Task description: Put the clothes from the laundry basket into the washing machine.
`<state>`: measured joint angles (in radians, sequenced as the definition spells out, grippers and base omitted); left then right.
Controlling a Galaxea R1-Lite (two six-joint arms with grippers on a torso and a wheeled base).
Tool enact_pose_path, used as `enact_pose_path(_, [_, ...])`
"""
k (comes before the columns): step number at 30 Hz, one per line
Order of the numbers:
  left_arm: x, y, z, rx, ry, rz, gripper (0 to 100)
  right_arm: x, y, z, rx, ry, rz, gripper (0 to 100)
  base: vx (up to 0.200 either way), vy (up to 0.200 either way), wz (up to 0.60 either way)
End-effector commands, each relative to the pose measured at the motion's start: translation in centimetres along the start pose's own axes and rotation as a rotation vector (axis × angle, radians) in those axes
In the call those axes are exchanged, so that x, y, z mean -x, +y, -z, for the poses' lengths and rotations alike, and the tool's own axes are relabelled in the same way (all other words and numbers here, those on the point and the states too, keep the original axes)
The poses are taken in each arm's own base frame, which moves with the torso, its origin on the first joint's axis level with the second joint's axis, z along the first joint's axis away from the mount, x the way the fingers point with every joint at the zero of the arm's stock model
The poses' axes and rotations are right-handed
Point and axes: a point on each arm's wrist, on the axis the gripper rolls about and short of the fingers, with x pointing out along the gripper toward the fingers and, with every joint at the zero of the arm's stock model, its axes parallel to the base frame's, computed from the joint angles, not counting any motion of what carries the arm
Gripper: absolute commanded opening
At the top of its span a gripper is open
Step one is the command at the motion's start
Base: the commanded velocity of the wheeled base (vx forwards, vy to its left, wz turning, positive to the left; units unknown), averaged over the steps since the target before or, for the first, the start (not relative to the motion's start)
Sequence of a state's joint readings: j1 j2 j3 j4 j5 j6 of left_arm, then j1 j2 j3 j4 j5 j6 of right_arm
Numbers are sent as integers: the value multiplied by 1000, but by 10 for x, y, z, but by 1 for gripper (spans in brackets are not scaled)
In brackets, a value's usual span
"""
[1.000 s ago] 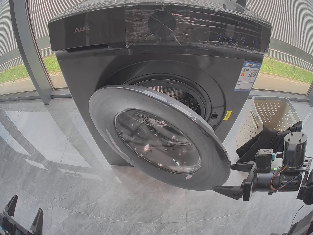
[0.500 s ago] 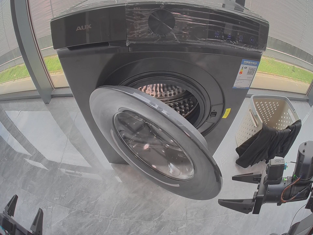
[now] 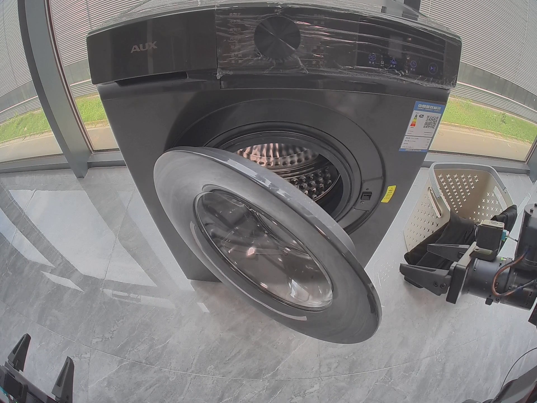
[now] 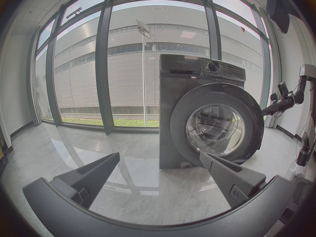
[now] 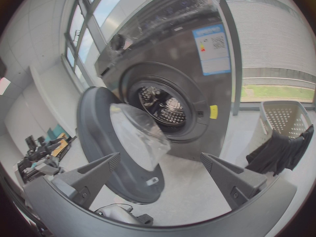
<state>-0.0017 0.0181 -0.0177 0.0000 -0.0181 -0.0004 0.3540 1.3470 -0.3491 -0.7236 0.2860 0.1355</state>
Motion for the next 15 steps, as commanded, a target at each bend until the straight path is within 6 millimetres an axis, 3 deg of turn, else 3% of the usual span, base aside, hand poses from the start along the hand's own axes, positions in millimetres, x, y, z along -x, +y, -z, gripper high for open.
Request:
enact_pose_path(1, [0, 0, 5, 1, 0, 0, 100, -23, -18, 20, -35, 119, 99, 100, 0, 0, 0])
enact_pose_path(6, [0, 0, 5, 1, 0, 0, 100, -31, -14, 38, -44, 204, 74, 100, 0, 0, 0])
enact_pose_path(15, [0, 0, 5, 1, 0, 0, 100, -27, 20, 58, 11, 279, -72, 100, 0, 0, 0])
